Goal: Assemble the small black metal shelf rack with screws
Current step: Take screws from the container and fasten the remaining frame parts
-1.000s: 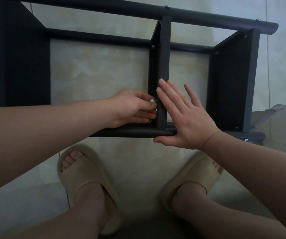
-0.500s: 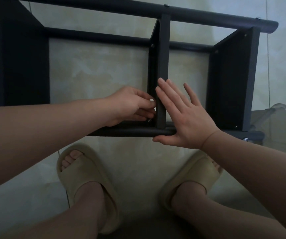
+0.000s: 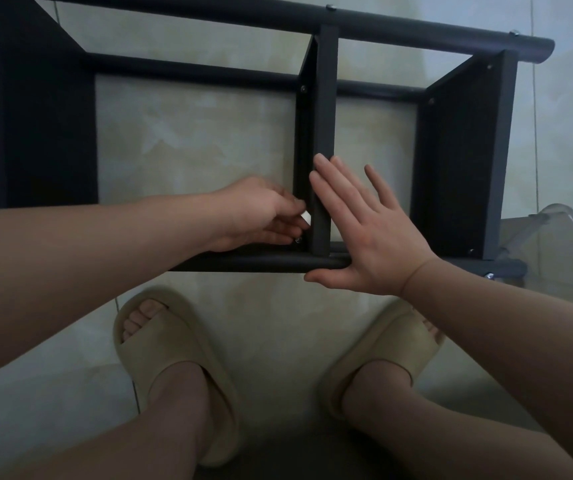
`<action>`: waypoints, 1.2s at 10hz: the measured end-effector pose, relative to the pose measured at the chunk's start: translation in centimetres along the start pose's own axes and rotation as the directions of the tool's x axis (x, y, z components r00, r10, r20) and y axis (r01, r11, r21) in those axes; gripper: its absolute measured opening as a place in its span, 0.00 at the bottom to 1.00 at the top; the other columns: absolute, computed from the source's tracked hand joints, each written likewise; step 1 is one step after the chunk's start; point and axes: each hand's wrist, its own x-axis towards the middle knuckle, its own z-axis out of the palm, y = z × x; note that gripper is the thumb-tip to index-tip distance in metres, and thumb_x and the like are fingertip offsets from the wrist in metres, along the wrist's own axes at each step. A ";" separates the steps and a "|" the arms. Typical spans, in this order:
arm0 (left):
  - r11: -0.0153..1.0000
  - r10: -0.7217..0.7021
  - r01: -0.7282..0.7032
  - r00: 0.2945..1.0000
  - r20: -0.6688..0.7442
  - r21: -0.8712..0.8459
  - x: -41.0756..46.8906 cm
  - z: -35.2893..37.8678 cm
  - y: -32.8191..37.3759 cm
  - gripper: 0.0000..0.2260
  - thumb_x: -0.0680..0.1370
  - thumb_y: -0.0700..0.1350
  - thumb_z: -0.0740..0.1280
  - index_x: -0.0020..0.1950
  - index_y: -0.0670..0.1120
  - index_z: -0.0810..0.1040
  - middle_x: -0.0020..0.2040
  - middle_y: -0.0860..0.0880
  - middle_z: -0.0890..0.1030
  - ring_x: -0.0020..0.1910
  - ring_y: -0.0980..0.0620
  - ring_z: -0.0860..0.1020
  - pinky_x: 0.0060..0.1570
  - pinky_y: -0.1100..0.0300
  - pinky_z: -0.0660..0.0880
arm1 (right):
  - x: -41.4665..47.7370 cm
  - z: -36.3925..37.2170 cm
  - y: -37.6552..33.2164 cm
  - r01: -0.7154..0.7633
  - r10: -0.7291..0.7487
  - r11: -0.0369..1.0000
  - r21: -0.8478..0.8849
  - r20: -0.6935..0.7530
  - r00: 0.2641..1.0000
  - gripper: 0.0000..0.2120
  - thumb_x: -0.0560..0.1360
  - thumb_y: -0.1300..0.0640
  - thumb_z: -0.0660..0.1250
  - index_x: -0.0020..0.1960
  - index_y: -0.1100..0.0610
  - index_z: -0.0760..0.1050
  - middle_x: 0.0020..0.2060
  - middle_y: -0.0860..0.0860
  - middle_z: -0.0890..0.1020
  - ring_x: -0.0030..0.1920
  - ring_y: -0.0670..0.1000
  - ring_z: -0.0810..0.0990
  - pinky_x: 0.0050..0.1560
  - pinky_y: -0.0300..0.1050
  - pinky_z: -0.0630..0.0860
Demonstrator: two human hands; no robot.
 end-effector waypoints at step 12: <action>0.776 0.111 -0.208 0.974 0.196 0.595 -0.7 -2.2 -0.8 0.06 0.80 0.41 0.69 0.43 0.47 0.81 0.37 0.50 0.82 0.37 0.54 0.77 0.44 0.57 0.73 | 0.0 0.2 0.0 -0.003 0.003 1.000 -0.006 -0.001 1.000 0.53 0.73 0.25 0.59 0.82 0.62 0.49 0.82 0.56 0.49 0.82 0.55 0.47 0.78 0.66 0.52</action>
